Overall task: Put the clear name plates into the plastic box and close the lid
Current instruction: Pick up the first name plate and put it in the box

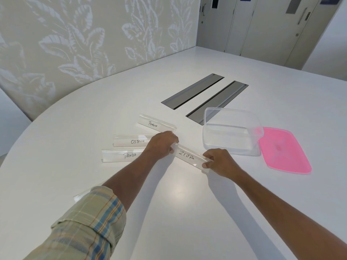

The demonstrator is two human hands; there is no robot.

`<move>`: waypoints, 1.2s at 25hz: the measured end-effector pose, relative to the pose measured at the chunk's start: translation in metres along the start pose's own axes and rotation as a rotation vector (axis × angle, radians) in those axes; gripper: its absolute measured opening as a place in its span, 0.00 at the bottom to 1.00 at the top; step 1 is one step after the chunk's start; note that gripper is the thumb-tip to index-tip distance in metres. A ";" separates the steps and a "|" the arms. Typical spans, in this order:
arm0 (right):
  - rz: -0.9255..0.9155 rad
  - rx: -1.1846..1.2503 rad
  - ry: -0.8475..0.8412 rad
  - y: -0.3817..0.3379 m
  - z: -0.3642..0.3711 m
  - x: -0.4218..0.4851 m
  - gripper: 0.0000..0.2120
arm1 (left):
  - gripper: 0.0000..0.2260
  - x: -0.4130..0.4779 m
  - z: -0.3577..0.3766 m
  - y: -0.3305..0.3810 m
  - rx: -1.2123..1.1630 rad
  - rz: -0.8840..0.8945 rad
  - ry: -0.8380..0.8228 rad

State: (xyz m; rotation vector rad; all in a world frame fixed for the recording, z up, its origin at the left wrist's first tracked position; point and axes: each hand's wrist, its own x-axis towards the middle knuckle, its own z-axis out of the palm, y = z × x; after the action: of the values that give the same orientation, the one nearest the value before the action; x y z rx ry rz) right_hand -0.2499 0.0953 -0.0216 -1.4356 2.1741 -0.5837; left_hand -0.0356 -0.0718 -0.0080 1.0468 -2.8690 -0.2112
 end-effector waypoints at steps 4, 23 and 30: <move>0.028 -0.083 0.050 0.017 -0.014 0.000 0.09 | 0.20 -0.005 -0.006 0.010 -0.013 -0.030 -0.032; -0.181 -0.140 0.076 0.029 -0.093 0.004 0.09 | 0.21 -0.025 -0.052 0.053 0.066 -0.069 0.007; -0.222 -0.114 0.152 0.026 -0.155 0.021 0.18 | 0.25 0.003 -0.097 0.078 0.069 -0.073 0.111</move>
State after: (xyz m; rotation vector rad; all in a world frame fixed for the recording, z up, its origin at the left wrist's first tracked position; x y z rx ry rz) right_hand -0.3677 0.1000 0.0840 -1.7609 2.2095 -0.6744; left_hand -0.0756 -0.0244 0.1000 1.1389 -2.7602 -0.0576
